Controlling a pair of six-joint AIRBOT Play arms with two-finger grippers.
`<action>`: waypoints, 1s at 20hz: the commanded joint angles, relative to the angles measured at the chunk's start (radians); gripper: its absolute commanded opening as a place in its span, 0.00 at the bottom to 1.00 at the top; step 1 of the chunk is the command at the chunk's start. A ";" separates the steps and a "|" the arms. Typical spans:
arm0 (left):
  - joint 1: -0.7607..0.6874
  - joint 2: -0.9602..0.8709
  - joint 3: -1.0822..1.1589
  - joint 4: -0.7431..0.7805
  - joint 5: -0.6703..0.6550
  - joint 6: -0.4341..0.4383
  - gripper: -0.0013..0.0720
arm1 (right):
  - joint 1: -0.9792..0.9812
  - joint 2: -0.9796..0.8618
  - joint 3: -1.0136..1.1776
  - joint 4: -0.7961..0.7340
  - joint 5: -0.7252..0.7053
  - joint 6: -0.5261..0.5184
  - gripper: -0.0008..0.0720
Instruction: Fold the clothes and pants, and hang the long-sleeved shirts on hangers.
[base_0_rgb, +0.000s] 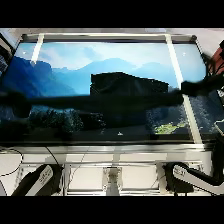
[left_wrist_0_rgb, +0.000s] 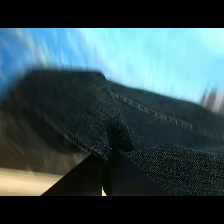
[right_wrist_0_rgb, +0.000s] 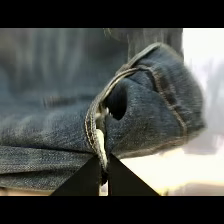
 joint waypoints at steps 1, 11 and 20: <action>0.002 0.003 -0.226 0.045 -0.016 0.082 0.06 | -0.006 0.002 -0.199 -0.039 0.086 -0.013 0.04; -0.032 0.066 -0.277 0.055 -0.044 0.166 0.60 | -0.006 0.011 -0.249 -0.045 0.277 -0.096 0.58; -0.217 -0.052 -0.023 -0.645 0.063 0.211 0.73 | -0.006 -0.013 -0.032 0.060 -0.113 -0.089 0.63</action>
